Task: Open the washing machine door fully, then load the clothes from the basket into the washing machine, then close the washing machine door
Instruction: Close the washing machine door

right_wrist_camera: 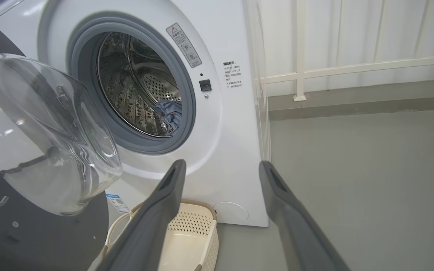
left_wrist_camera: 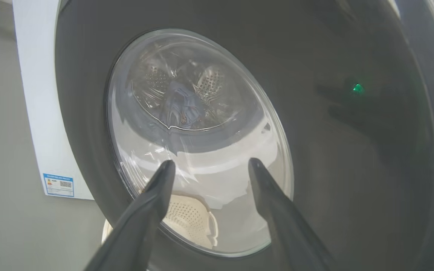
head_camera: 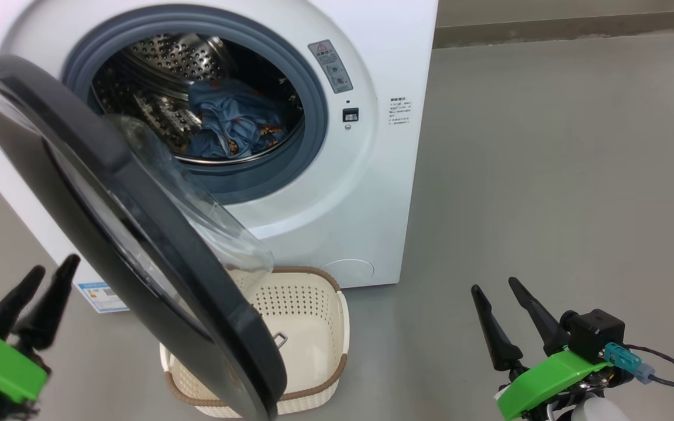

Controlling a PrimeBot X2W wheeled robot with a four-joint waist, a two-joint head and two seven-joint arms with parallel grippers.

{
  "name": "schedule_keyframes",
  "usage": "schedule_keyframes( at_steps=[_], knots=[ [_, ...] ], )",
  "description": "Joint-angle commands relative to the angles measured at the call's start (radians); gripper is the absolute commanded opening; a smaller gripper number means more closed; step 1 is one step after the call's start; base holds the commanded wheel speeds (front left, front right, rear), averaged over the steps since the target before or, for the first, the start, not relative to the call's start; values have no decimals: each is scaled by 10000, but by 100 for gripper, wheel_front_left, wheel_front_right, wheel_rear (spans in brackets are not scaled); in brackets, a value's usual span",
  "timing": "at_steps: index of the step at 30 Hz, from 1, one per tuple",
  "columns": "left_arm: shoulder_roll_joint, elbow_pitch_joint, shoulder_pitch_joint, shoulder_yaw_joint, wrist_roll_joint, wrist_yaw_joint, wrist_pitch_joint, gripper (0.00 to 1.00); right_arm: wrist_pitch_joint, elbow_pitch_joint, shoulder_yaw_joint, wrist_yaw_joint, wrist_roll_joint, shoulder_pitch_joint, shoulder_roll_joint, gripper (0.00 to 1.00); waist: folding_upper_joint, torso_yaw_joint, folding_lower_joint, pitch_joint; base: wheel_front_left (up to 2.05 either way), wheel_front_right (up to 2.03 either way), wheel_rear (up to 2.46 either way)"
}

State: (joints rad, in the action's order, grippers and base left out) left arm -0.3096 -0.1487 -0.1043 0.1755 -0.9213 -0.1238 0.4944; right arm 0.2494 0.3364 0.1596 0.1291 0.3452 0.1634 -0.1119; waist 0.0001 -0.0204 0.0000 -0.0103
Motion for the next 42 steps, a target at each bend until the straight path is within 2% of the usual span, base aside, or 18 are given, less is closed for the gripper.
schedule_keyframes(
  at_steps=[1, 7, 8, 14, 23, 29, 42],
  knots=[
    [-573, -208, -21, 114, 382, -64, -683, 100, 124, -267, 265, 16, -16, 92, -59, 100, -1, -33, 0, -3, 0, 0, 0],
    [-807, 598, 550, -792, 1146, -67, -3236, 100, 124, -278, 241, 16, -8, 71, -115, 100, -1, -76, 0, -31, 0, 0, 0],
    [-807, 598, 550, -792, 1146, -67, -3236, 100, 124, -278, 241, 16, -8, 71, -115, 100, -1, -76, 0, -31, 0, 0, 0],
    [-1096, 1327, 733, -1469, 1771, -68, -4814, 100, 124, -288, 246, 16, -18, 69, -150, 100, -1, -113, 0, -62, 0, 0, 0],
    [-828, 2430, 834, -1932, 2576, -68, -6710, 100, 124, -301, 206, 16, -39, 77, -147, 100, -1, -169, 0, -8, 0, 0, 0],
    [-544, 3000, 809, -1886, 2999, -29, -7365, 100, 124, -285, 202, 16, -34, 110, -162, 100, -1, -234, 0, 23, 0, 0, 0],
    [122, 3393, 751, -1686, 3650, -49, -7557, 100, 124, -352, 202, 16, -57, 144, -277, 100, -1, -245, 0, 8, 0, 0, 0]
  ],
)
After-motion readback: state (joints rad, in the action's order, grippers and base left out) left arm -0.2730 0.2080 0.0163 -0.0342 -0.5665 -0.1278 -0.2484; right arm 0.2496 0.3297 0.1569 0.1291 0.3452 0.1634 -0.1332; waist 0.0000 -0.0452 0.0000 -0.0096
